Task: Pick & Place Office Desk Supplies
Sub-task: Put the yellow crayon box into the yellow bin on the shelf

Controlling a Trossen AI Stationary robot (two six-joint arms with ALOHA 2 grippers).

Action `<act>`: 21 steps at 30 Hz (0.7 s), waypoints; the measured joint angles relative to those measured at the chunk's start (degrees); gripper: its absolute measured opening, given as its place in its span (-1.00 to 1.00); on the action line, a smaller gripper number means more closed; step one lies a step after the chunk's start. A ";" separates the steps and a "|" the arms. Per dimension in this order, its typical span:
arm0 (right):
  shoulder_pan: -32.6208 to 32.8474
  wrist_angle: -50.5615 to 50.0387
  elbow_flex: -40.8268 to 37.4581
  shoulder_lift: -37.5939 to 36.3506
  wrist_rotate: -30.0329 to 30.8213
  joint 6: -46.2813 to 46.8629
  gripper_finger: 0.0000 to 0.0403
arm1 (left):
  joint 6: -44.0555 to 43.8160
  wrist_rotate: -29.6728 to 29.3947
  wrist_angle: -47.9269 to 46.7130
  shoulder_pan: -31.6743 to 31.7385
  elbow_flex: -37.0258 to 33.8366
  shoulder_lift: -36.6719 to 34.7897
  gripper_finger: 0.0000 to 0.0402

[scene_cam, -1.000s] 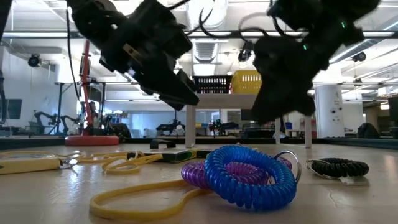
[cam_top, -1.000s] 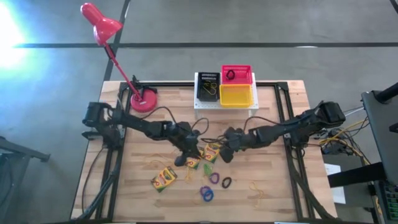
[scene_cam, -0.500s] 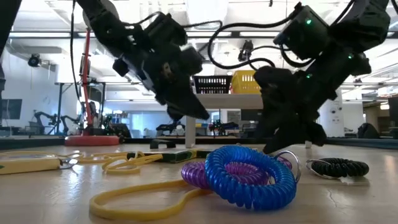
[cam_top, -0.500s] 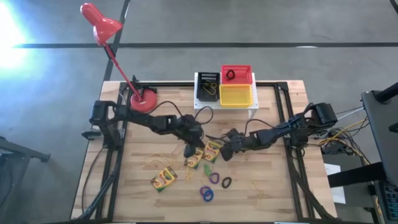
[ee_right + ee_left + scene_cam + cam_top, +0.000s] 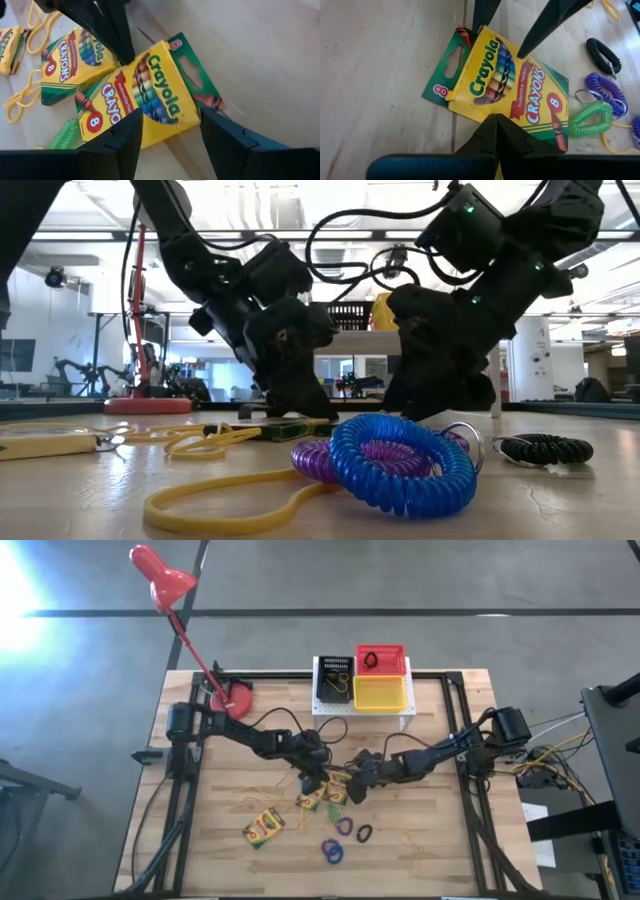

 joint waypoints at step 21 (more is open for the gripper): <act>-0.40 -11.02 1.46 -5.77 -4.00 -6.73 -0.14 | 4.58 7.38 0.05 -0.91 -0.23 -6.18 -0.97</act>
